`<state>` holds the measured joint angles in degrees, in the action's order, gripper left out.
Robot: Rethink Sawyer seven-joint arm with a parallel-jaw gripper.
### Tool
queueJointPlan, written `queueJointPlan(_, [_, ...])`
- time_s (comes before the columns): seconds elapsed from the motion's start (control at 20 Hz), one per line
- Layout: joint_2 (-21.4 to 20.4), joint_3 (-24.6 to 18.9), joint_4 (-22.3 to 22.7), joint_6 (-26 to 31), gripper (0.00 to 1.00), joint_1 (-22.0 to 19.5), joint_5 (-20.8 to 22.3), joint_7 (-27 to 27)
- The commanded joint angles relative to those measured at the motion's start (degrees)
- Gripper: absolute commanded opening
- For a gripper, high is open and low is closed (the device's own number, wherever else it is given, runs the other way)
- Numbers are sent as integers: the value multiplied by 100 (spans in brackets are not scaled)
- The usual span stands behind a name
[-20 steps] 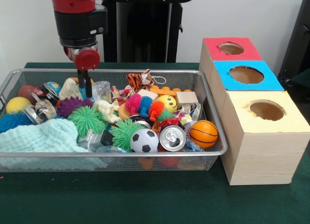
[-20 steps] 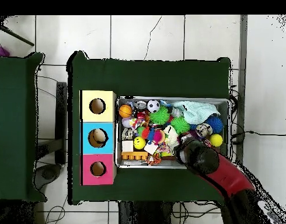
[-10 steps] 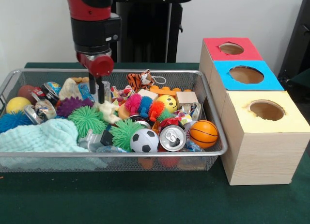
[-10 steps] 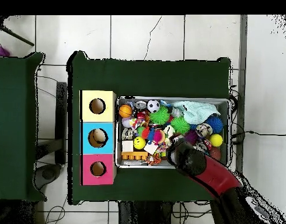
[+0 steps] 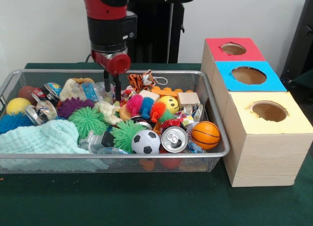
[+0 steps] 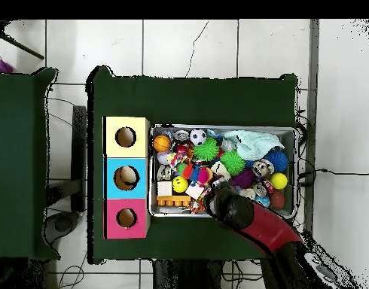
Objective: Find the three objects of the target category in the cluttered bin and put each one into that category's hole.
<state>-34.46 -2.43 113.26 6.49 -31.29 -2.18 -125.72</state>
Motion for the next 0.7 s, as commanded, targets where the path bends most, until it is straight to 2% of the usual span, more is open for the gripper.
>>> queueJointPlan(0.05, [-265, -18, 269, 361, 100, 317, -248, -893])
queueJointPlan(0.45, [-205, 7, 459, 129, 100, 486, -306, -1009])
queueJointPlan(0.7, [-263, 79, 555, 220, 100, 554, -352, -1011])
